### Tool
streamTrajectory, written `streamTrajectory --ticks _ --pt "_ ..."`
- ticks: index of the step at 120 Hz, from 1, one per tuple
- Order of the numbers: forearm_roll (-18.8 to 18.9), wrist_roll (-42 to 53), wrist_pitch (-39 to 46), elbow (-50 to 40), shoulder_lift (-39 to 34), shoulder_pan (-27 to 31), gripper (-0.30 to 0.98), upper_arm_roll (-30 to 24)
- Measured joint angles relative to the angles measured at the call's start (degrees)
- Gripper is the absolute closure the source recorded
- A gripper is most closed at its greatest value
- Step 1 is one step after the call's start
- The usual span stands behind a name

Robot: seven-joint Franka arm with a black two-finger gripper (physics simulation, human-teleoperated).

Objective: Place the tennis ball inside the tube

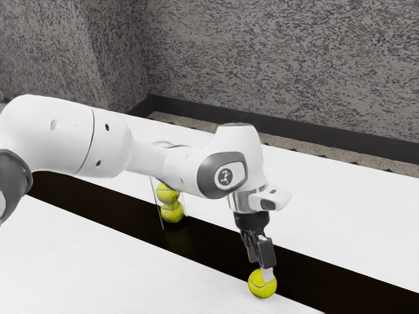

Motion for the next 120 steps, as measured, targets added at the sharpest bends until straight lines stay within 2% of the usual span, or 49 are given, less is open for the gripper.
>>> streamTrajectory --ticks 46,79,96,104,120 --pt "-0.85 1.22 5.63 -2.60 2.55 0.14 0.00 0.36" --pt "-1.33 1.72 6.74 -2.42 3.82 -0.04 0.26 0.30" --pt "-1.09 1.72 7.65 -1.20 6.17 -0.09 0.28 0.22" --pt "-0.78 1.83 7.82 -1.46 4.25 0.21 0.29 0.36" --pt "2.00 1.90 7.56 -1.68 -0.24 0.76 0.33 4.05"
